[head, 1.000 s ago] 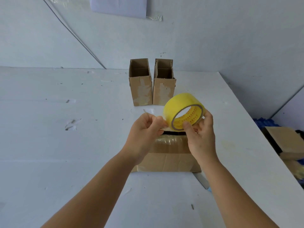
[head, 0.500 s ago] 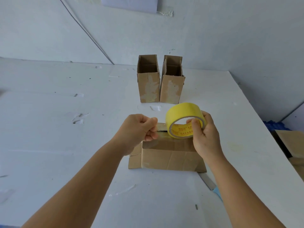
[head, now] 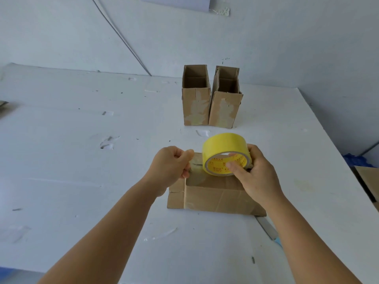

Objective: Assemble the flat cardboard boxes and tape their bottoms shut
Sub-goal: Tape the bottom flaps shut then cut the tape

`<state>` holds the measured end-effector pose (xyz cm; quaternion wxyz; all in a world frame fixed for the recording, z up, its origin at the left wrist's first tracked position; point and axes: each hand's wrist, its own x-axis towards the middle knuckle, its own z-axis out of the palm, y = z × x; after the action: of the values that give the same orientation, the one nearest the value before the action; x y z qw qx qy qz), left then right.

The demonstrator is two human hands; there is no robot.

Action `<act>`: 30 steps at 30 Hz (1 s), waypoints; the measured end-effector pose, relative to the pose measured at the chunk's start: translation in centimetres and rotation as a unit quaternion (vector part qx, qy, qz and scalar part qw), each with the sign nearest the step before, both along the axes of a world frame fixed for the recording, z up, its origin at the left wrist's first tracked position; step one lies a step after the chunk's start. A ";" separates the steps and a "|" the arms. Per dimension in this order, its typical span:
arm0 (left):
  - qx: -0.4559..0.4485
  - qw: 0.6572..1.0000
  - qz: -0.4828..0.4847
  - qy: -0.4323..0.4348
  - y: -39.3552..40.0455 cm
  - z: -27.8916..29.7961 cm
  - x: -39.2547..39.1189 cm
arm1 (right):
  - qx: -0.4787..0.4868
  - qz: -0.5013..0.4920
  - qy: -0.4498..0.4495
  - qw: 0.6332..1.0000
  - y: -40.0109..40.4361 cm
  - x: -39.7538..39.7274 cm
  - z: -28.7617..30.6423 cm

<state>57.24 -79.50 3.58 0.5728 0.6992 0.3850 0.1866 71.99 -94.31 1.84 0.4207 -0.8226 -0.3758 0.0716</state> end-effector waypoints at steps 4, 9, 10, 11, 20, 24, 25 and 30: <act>0.024 0.999 0.022 0.003 0.7 0.1 0.0 | 0.018 -0.018 -0.016 1.000 0.1 0.1 0.4; 0.040 0.999 0.031 0.012 1.8 0.2 -0.4 | 0.063 -0.059 -0.030 0.996 0.2 0.0 0.2; 0.037 0.999 0.031 0.014 1.7 0.0 -0.5 | 0.066 -0.059 -0.031 0.996 0.3 -0.1 0.2; 0.032 0.999 0.033 0.016 1.7 -0.3 -0.6 | 0.066 -0.059 -0.026 0.996 0.4 -0.1 0.1; 0.066 0.996 0.056 0.026 1.7 -1.7 -0.9 | 0.041 -0.043 -0.026 0.998 0.5 -0.1 -0.4; 0.089 0.994 0.059 0.038 1.8 -1.8 -0.9 | 0.063 -0.065 -0.045 0.995 0.2 -0.3 -0.5; 0.092 0.993 0.068 0.039 2.2 -1.8 -1.1 | 0.069 -0.072 -0.049 0.994 0.0 -0.2 -0.6; 0.088 0.993 0.056 0.052 2.8 -2.2 -1.9 | 0.071 -0.080 -0.037 0.994 0.1 0.6 -0.7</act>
<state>55.30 -76.66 1.36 0.4770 0.7332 0.4343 0.2149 72.59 -94.23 1.11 0.4680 -0.8201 -0.3288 -0.0198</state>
